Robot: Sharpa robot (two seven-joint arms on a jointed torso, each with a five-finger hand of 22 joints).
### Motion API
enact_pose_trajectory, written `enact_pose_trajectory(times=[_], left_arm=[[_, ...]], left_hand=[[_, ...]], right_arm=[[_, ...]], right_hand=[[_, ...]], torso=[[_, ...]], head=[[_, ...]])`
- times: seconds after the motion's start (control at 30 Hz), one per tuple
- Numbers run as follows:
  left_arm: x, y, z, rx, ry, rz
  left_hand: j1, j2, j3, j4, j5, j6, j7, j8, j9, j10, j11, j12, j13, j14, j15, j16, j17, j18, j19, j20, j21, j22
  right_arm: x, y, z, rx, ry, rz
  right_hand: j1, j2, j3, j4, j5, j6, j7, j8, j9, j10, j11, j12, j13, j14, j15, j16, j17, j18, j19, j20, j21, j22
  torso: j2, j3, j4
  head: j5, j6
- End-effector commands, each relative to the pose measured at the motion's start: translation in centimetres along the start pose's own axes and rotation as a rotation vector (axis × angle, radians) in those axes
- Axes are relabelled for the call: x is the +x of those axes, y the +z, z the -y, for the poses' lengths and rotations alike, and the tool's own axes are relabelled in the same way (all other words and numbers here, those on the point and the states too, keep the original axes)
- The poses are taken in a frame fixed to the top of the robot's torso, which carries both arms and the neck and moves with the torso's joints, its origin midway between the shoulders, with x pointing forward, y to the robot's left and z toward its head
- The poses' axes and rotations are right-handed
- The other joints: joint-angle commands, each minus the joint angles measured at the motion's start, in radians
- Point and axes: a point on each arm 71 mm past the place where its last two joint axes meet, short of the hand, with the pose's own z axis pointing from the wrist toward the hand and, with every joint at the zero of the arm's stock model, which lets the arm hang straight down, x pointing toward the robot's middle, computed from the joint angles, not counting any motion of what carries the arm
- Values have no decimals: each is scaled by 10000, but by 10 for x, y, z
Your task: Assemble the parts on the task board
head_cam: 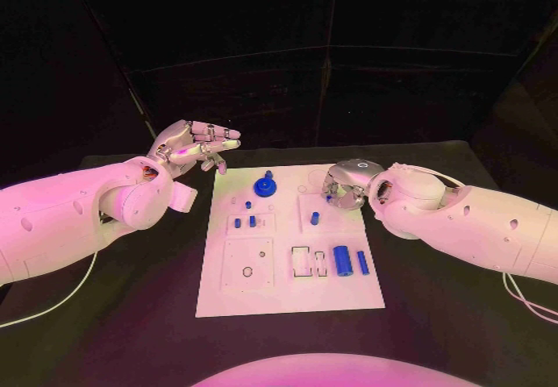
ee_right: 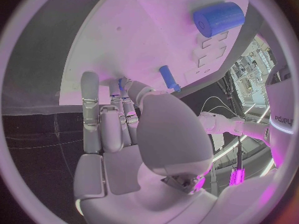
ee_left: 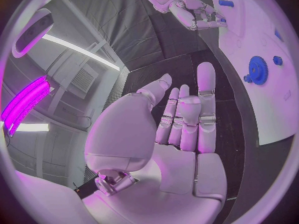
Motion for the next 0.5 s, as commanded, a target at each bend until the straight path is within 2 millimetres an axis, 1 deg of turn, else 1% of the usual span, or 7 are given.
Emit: enact_pose_trajectory(times=[0.03,0.23,0.5], left_arm=[[0,0,1,25,-73,-36],[0,0,1,16,-69,-28],[-1,1,1,9,-57,-4]], left_hand=[[62,45,-58,8,-42,-95,13,3,-15,-90,30,40,-8,-65,23,-41,-25,125,-29,41,-60,-17],[77,55,-71,5,-42,-120,25,-3,-15,-121,41,42,-8,-79,31,-51,-54,123,-31,46,-71,-25],[86,61,-80,3,-41,-139,34,-8,-16,-143,48,44,-8,-89,36,-58,-74,123,-32,50,-78,-30]], right_arm=[[-4,-1,-4,-240,55,504],[-8,-6,-5,-333,167,837],[-10,-10,-6,-399,289,1069]], right_hand=[[1,36,68,-3,-62,91,10,21,1,52,-14,-17,0,483,-91,44,36,71,51,-48,43,4],[-3,18,86,-24,-61,88,14,12,-3,49,-11,-29,-4,488,-91,61,64,68,55,-51,55,19],[-7,9,96,-35,-61,87,16,7,-4,47,-9,-36,-6,490,-90,66,72,65,60,-52,66,35]], torso=[[-2,2,-1],[-2,-1,-8],[1,0,2]], head=[[-2,-10],[-13,0],[-18,28]])
